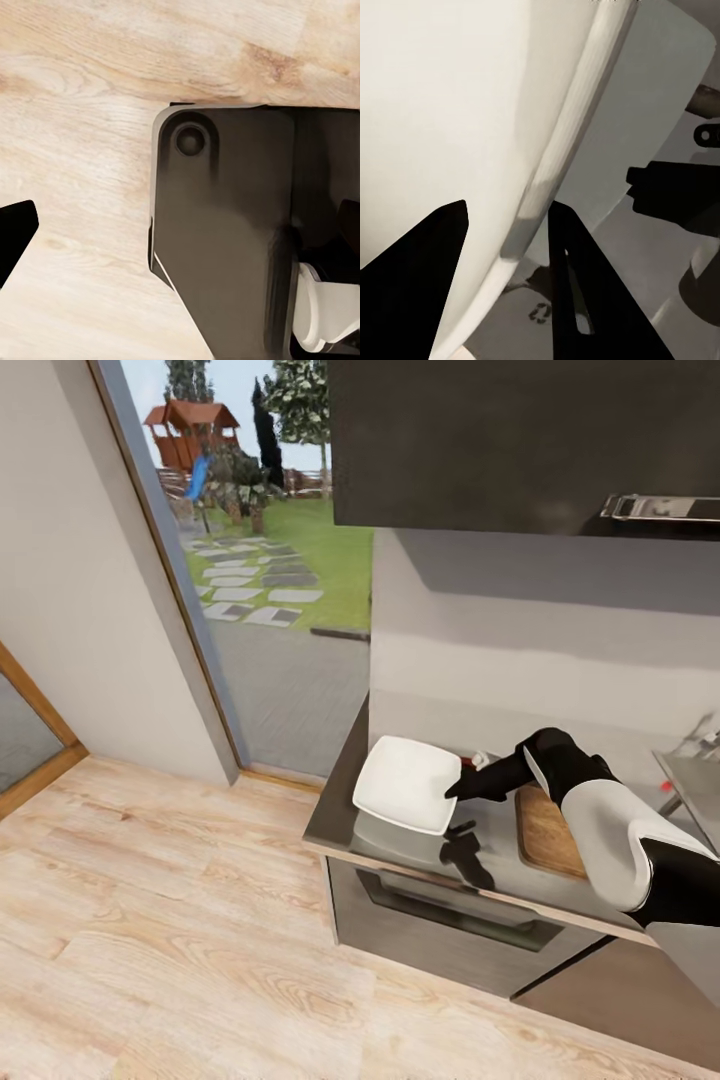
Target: In the kitchen, take the Vidalia onion out of the sink, dice it on the chopping board with the paring knife, put the diced onion into the bowl on the countertop, then place both the paring knife and the chopping board into the sink.
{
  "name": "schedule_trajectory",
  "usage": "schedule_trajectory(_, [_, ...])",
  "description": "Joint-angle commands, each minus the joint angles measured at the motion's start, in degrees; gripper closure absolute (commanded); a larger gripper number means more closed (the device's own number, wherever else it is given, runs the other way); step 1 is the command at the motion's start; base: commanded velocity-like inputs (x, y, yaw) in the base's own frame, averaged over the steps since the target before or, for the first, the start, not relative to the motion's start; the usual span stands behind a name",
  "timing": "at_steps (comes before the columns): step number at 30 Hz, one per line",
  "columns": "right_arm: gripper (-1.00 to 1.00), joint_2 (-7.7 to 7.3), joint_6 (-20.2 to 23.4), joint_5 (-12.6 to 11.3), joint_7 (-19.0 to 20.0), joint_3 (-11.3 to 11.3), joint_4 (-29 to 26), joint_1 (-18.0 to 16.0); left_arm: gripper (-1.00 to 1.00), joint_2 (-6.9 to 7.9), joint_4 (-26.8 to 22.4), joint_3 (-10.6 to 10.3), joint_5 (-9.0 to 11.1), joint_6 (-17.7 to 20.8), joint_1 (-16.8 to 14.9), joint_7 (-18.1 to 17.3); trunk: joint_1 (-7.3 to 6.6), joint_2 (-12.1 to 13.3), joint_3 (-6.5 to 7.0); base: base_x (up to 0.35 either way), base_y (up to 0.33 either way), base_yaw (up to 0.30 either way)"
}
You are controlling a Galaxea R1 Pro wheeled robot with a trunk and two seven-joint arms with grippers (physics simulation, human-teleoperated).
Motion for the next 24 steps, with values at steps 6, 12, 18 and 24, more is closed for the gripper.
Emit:
schedule_trajectory(6, [1.0, 0.03, -1.3, 3.7, 0.3, 0.2, 0.6, 0.0, -1.0, 0.01, -0.1, 0.0, 0.2, -0.1, 0.0, -0.1, 0.06, -0.1, -0.26, 0.0, 0.0, 0.0])
schedule_trajectory(12, [1.0, 0.01, -1.4, 3.8, 0.3, 0.2, 0.6, 0.0, -1.0, 0.0, -0.1, 0.0, 0.1, -0.1, 0.0, 0.0, 0.06, -0.1, 0.16, 0.0, 0.0, 0.0])
schedule_trajectory(18, [1.0, 0.01, -1.4, 3.8, 0.3, 0.2, 0.6, 0.0, -1.0, 0.0, -0.1, 0.0, 0.1, -0.1, 0.0, -0.1, 0.06, -0.1, 0.7, 0.0, 0.0, 0.0])
schedule_trajectory(24, [1.0, 0.04, -1.4, 3.8, 0.3, 0.2, 0.6, 0.0, -1.0, 0.0, -0.1, 0.0, 0.1, -0.1, 0.0, 0.0, 0.06, -0.1, 1.13, 0.0, 0.0, 0.0])
